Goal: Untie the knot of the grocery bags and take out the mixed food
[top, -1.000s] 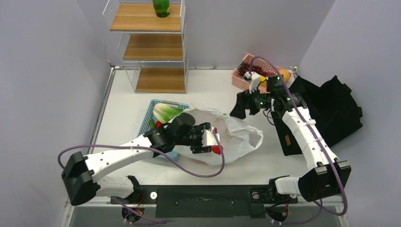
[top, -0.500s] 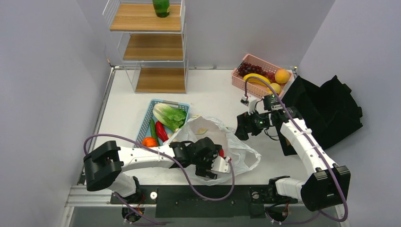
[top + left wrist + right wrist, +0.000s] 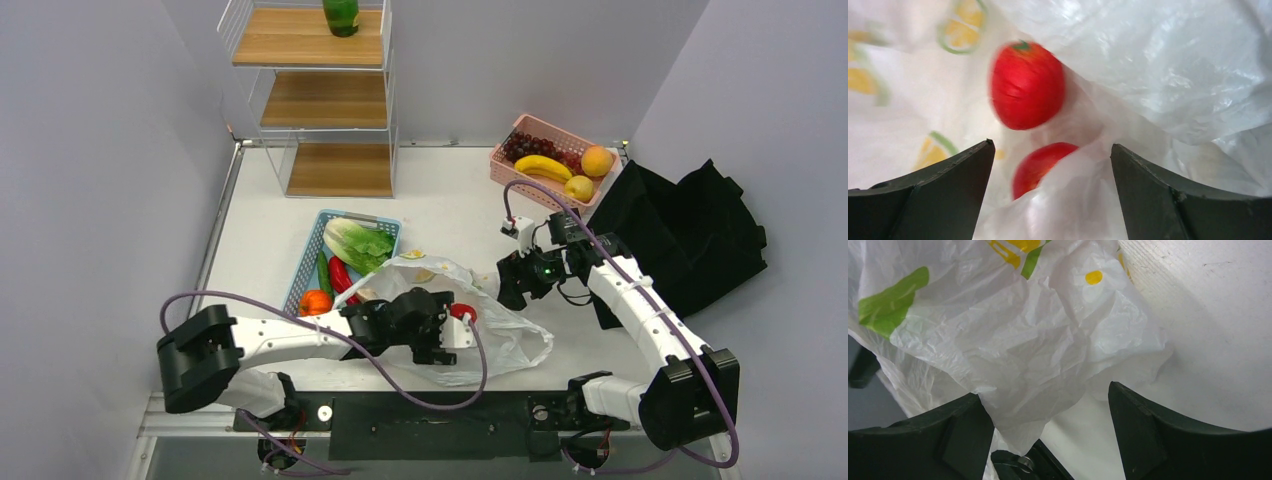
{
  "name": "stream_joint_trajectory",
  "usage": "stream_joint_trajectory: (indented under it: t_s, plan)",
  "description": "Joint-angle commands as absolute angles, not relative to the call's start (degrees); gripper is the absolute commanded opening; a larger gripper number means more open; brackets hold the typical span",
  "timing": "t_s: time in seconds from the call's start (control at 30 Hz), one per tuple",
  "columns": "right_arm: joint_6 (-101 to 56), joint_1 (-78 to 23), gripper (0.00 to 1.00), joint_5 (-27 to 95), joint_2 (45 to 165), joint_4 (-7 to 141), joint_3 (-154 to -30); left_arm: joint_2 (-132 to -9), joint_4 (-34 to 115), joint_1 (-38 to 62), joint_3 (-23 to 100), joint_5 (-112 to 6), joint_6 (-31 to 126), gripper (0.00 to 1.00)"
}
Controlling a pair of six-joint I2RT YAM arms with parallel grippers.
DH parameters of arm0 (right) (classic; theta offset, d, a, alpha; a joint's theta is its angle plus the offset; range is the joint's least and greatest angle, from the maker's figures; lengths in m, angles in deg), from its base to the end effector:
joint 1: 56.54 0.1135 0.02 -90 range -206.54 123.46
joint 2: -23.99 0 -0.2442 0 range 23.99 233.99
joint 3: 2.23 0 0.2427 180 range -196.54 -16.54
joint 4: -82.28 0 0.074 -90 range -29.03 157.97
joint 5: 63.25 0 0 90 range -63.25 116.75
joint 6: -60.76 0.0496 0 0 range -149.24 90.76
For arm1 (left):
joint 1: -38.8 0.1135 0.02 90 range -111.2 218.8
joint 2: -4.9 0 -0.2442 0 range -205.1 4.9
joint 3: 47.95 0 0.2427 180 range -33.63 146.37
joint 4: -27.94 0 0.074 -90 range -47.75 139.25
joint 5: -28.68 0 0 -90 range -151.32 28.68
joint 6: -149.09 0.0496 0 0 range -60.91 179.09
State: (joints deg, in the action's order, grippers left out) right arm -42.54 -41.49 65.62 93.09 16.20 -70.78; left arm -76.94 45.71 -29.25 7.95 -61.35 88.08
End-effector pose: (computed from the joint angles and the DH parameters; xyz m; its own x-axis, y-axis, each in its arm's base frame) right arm 0.2046 0.0872 0.2359 -0.7609 -0.3901 -0.5186 -0.6346 0.6140 0.4694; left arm 0.1095 -0.2717 0.1637 0.2235 0.7419 -0.6321 0.9364 0.0166 0.3506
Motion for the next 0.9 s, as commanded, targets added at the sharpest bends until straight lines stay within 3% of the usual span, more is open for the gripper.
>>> stream_joint_trajectory:
  t_s: [0.0,0.3,0.67,0.73,0.8,0.87]
  plan:
    - [-44.28,-41.34,0.74,64.90,92.28,17.25,-71.19,-68.12,35.66,-27.70,8.89,-56.27,83.72,0.85]
    - [-44.77,-41.34,0.73,64.74,92.86,17.26,-71.37,-77.80,35.06,-25.32,14.65,-52.89,88.09,0.81]
    - [-45.24,-41.43,0.73,64.63,94.69,17.50,-72.65,-90.95,35.39,-24.13,19.43,-50.36,94.61,0.87]
    - [-45.19,-41.40,0.72,64.63,94.90,17.72,-72.82,-92.69,36.15,-23.90,20.33,-50.44,95.08,0.85]
    - [-45.16,-41.46,0.72,64.63,95.06,17.84,-72.98,-93.49,37.72,-23.25,21.00,-49.90,95.66,0.77]
    - [-45.22,-41.62,0.72,64.58,95.15,17.88,-73.12,-92.68,38.90,-22.67,21.14,-49.43,95.67,0.59]
